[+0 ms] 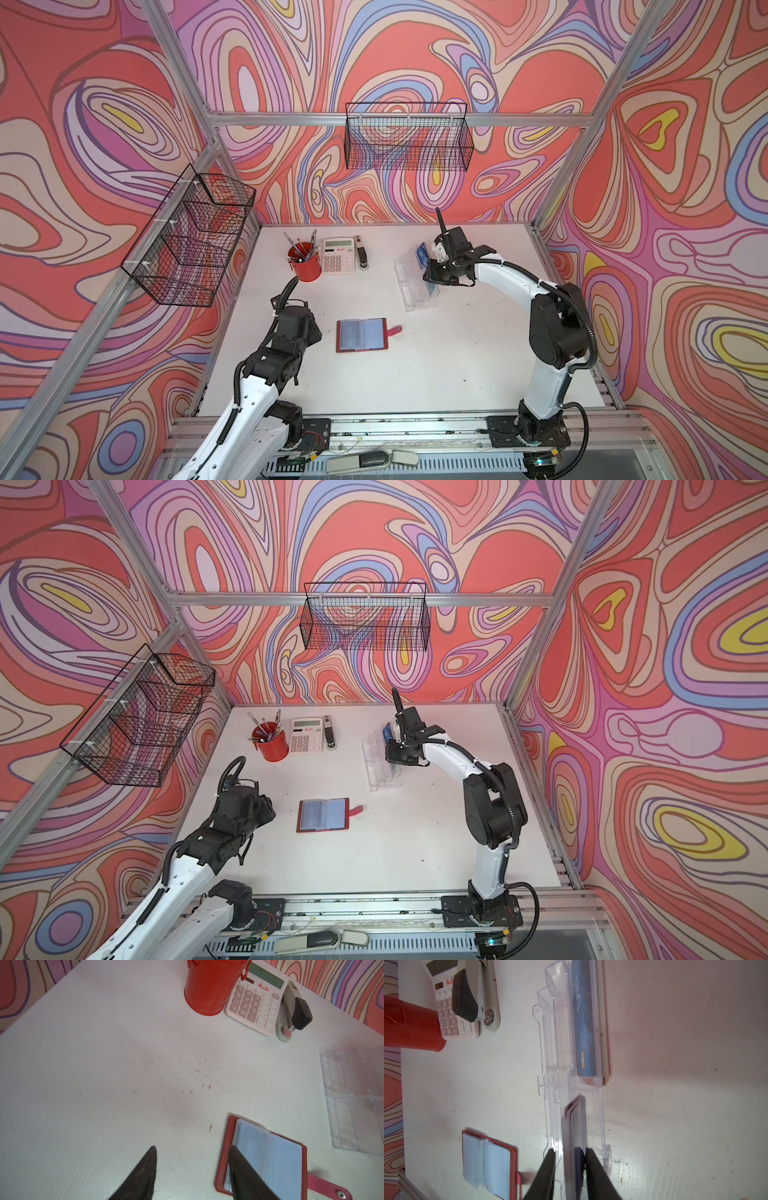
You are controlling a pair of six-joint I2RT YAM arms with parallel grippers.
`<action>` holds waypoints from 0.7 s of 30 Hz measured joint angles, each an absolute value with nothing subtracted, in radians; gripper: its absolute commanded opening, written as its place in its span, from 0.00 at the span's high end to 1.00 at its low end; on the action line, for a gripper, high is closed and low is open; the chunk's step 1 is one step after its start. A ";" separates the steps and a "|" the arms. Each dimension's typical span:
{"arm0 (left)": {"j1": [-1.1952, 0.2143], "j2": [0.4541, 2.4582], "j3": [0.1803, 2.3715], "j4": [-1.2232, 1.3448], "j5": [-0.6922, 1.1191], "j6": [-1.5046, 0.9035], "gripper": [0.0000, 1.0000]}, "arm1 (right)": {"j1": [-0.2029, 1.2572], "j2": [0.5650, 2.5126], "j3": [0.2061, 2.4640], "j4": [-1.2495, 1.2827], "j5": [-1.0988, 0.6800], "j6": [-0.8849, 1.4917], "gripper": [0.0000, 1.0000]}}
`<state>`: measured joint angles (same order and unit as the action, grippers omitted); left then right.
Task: Insert credit cards into a card holder
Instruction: Pick up the credit card from the storage box.
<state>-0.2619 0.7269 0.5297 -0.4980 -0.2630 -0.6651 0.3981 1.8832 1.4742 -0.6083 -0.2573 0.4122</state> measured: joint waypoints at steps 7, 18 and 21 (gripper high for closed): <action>-0.262 0.727 0.530 -0.498 -0.263 -0.665 0.43 | 0.398 1.869 1.488 -0.616 -0.274 0.412 0.75; -0.262 0.727 0.530 -0.498 -0.263 -0.665 0.43 | 0.398 1.851 1.488 -0.622 -0.263 0.412 0.79; -0.262 0.727 0.530 -0.498 -0.263 -0.665 0.43 | 0.398 1.846 1.488 -0.622 -0.257 0.411 0.79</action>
